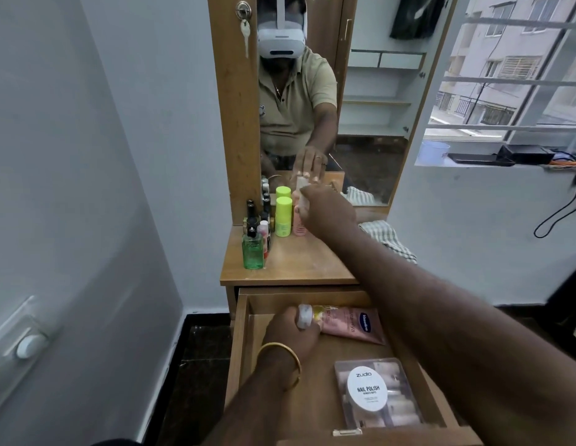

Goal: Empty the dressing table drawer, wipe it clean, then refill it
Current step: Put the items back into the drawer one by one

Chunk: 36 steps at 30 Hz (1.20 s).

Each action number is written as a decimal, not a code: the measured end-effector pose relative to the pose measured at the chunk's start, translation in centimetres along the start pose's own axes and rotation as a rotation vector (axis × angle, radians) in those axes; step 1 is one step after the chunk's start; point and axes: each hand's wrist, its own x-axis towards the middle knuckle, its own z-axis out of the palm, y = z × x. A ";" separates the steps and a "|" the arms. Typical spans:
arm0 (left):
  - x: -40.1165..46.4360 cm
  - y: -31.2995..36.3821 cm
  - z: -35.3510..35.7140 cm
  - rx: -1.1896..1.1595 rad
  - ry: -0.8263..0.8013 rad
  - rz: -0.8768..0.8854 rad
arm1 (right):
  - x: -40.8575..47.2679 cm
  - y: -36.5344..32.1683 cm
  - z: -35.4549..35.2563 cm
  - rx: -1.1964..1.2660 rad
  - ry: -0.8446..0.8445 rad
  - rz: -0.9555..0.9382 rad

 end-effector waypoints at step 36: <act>-0.3 -0.7 2.2 -0.186 -0.330 -0.075 | -21.2 6.9 0.7 0.045 -0.468 0.647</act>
